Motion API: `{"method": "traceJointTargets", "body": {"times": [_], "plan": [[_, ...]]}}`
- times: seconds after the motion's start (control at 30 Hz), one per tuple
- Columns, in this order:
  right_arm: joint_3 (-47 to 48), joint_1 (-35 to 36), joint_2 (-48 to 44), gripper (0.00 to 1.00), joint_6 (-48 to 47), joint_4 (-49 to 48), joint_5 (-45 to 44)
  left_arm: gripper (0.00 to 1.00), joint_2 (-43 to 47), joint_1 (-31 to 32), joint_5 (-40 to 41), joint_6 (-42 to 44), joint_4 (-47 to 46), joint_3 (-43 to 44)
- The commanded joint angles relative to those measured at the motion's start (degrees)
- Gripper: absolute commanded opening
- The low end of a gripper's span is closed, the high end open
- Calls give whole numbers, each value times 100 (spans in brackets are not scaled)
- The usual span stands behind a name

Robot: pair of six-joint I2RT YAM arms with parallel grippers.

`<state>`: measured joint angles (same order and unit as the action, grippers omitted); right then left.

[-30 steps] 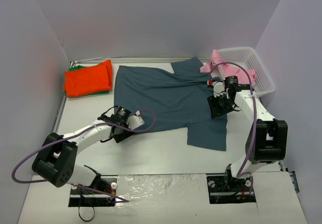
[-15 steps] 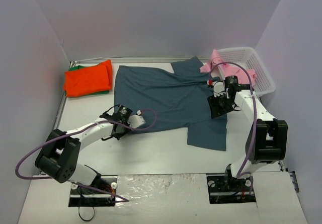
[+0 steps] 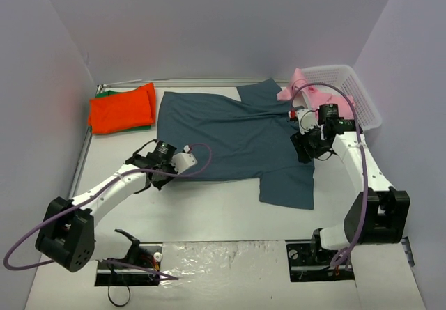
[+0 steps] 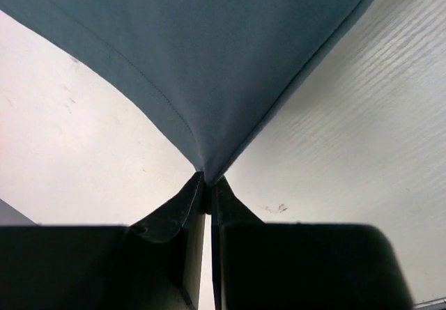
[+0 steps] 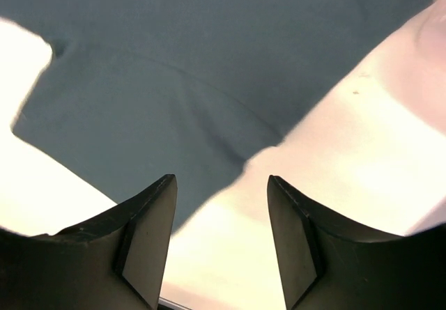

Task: Fold and stack the t-shirts
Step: Grap the side of the flattened tshirt closest away from the robot with both arms

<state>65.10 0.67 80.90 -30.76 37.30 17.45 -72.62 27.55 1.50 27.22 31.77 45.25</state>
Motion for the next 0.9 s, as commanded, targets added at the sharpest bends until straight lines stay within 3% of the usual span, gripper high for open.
{"method": "traceJointTargets", "body": {"times": [0.0, 0.2, 0.3, 0.5, 0.7, 0.73, 0.87], "plan": [[12, -40, -583, 52, -1305, 628, 126, 2, -382, -258, 105, -182, 356, 369], [-217, -40, -1094, 52, -2977, 1279, 619, 2, -1376, -1233, -624, -481, 585, 1318], [-296, -40, -1138, 52, -3707, 1647, 663, 2, -2279, -1541, -791, -604, 751, 1994], [-226, 21, -604, 47, -4665, 2578, 733, 2, -3292, -1691, -1001, -613, 980, 2787], [-313, 56, 12, 41, -4686, 2460, 821, 2, -3373, -1709, -1116, -622, 919, 2726], [-322, 65, 100, 34, -4580, 2336, 865, 2, -3347, -1727, -1117, -630, 875, 2699], [-191, 91, 636, 23, -4333, 2229, 1067, 2, -3268, -1788, -1161, -666, 875, 2699]]}}
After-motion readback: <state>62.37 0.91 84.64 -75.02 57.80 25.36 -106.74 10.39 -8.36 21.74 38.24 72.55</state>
